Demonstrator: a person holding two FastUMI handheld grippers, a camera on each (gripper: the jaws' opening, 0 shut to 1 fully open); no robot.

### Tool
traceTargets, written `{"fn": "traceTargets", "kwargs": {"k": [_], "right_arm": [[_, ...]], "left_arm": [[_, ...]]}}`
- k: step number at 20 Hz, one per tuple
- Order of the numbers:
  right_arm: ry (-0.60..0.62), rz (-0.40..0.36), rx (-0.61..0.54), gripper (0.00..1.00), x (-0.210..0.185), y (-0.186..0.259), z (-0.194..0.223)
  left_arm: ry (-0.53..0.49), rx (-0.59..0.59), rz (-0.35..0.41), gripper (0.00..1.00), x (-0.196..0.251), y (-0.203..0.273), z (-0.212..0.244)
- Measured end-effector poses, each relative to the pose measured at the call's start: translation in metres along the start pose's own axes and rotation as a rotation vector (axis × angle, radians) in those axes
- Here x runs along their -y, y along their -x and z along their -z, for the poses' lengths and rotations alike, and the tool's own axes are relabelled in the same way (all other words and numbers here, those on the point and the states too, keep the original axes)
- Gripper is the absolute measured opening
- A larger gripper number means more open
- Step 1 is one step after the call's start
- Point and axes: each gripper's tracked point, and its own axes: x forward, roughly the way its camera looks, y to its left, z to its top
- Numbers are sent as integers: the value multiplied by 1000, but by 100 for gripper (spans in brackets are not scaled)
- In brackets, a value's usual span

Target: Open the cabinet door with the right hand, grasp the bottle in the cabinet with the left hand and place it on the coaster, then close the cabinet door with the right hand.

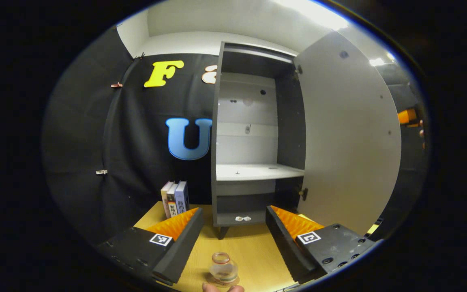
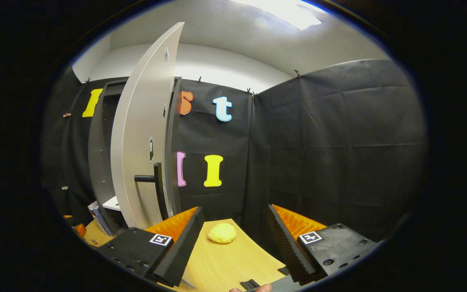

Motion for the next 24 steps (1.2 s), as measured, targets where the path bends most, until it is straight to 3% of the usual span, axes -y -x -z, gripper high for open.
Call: {"fn": "traceTargets", "kwargs": {"k": [3, 9, 12, 16, 19, 24], "right_arm": [[-2, -54, -12, 98, -16, -3, 2], [-22, -95, -13, 95, -30, -3, -3], [-93, -76, -49, 95, -34, -2, 5], [-82, -82, -50, 97, -40, 1, 2], [-104, -144, -65, 97, -55, 8, 1], [-157, -261, -90, 98, -118, 27, 6]], "left_arm": [[62, -54, -48, 96, -4, 8, -28], [98, 7, -66, 95, -14, 29, -96], [75, -1, -76, 92, -22, 33, -97], [72, -11, -83, 95, -28, 37, -94], [73, -8, -85, 95, -30, 36, -95], [59, -7, -86, 92, -34, 34, -98]]}}
